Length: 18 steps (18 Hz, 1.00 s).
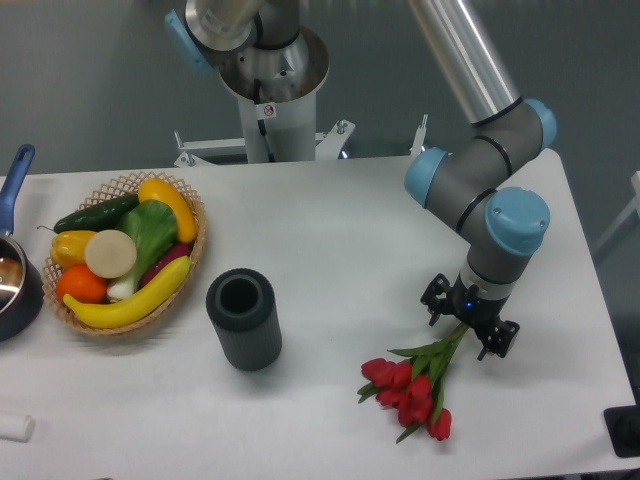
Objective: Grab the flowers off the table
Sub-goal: 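Lower the gripper onto the tulip stems and close around them, then lift the grasped tulip bouquet up off the table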
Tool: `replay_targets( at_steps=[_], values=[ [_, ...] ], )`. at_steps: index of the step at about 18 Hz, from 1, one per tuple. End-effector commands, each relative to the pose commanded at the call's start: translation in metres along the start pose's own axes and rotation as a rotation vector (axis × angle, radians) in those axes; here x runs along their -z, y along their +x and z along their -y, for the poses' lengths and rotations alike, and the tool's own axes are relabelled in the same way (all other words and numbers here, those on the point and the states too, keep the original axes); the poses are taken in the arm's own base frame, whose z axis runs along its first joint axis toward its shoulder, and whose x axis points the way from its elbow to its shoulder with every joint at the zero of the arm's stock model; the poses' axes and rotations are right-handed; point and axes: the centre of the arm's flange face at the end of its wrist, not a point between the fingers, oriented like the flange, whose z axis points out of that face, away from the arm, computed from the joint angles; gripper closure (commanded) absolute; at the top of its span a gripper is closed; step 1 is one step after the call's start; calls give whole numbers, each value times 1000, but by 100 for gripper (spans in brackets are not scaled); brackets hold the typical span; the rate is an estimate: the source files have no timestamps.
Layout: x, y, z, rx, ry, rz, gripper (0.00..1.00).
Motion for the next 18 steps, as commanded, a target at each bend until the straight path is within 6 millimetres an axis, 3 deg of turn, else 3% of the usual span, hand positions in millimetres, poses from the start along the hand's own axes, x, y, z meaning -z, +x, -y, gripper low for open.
replay_targets(
  at_steps=[10, 15, 18],
  values=[
    [5, 1, 1, 15, 0, 3, 78],
    [10, 0, 0, 20, 4, 10, 85],
    [26, -1, -1, 24, 14, 33, 85]
  ],
)
